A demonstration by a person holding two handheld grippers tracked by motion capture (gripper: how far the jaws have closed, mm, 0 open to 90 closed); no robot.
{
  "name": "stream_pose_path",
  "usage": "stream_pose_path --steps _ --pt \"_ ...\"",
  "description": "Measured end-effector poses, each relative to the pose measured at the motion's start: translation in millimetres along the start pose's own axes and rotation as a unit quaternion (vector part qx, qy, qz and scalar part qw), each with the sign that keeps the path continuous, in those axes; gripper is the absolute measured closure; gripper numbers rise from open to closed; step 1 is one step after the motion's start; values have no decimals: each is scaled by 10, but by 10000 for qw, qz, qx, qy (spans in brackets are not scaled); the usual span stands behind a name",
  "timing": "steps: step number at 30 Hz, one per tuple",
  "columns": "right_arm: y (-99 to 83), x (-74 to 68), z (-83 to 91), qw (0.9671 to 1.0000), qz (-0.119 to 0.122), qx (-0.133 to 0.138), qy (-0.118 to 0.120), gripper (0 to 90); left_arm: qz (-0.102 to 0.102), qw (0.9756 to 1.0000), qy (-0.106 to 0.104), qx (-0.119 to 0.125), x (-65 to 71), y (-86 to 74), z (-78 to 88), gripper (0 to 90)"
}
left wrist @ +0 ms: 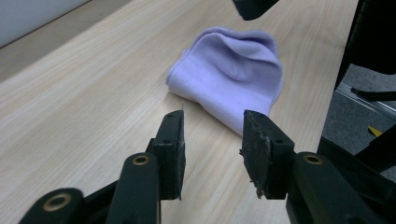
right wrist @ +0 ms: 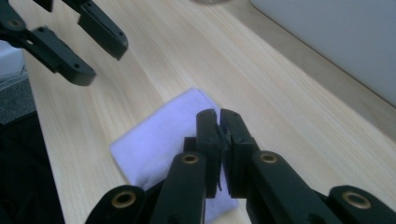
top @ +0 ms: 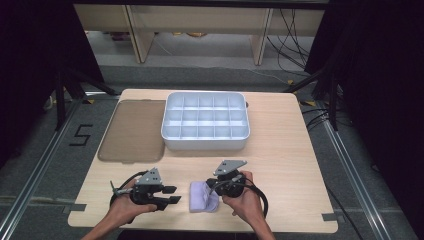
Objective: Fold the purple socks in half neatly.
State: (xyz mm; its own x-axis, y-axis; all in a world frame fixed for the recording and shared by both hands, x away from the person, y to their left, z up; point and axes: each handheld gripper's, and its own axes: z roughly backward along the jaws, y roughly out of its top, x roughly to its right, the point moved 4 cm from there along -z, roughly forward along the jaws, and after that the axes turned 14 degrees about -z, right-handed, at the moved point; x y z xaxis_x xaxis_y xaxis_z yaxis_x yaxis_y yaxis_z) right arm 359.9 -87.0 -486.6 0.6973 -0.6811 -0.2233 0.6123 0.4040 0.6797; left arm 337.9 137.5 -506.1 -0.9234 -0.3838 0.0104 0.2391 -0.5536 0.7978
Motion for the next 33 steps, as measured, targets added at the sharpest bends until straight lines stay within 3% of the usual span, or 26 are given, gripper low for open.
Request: stream_pose_path --steps 3,8,10,11,12,13,15,16,18,20,21,24,27,30,32,33 --pt "38 -72 10 9999 76 7 96 870 76 9999 56 49 -15 -4 17 624" --pt "60 -191 -85 9997 188 12 185 872 -28 10000 -8 49 4 50 -40 679" --pt "29 -222 -137 9995 210 -128 204 872 3 10000 -55 48 29 71 -69 693" --pt "6 -231 -147 9995 173 -202 170 874 -110 9999 -62 19 24 76 -83 700" --pt "-24 -233 -152 9992 208 -309 146 875 -41 10000 -76 29 39 77 -99 702" --pt "-46 -216 -163 9989 315 -324 105 875 -141 9998 -108 26 31 77 -107 702" --pt "-92 -170 -156 9990 264 -370 19 877 -35 10000 -46 8 50 73 -124 703" --pt "-105 -134 -147 9985 306 -447 24 877 -140 9999 -83 4 40 76 -128 703" --pt "-152 -63 -140 9990 172 -409 -83 877 -52 9999 -103 35 58 98 -155 706" --pt "-183 4 -130 9986 132 -511 -77 877 -230 9997 -89 35 51 143 -187 712" --pt "-196 21 -125 9986 -14 -506 -151 877 -227 9997 -83 26 58 162 -205 724" --pt "-215 31 -129 9987 -102 -483 -108 878 -233 9997 -114 44 85 236 -321 768" --pt "-220 43 -124 9985 -27 -529 -153 877 -507 9985 -132 -176 86 255 -475 826" --pt "-237 61 -135 9982 -9 -585 -123 878 -495 9979 -123 -391 59 173 -577 873" --pt "-259 59 -126 9975 -192 -644 -240 880 -487 9972 -58 -568 24 93 -607 885" --pt "-273 67 -135 9969 -309 -619 -368 880 -437 9976 -56 -529 9 76 -614 890"
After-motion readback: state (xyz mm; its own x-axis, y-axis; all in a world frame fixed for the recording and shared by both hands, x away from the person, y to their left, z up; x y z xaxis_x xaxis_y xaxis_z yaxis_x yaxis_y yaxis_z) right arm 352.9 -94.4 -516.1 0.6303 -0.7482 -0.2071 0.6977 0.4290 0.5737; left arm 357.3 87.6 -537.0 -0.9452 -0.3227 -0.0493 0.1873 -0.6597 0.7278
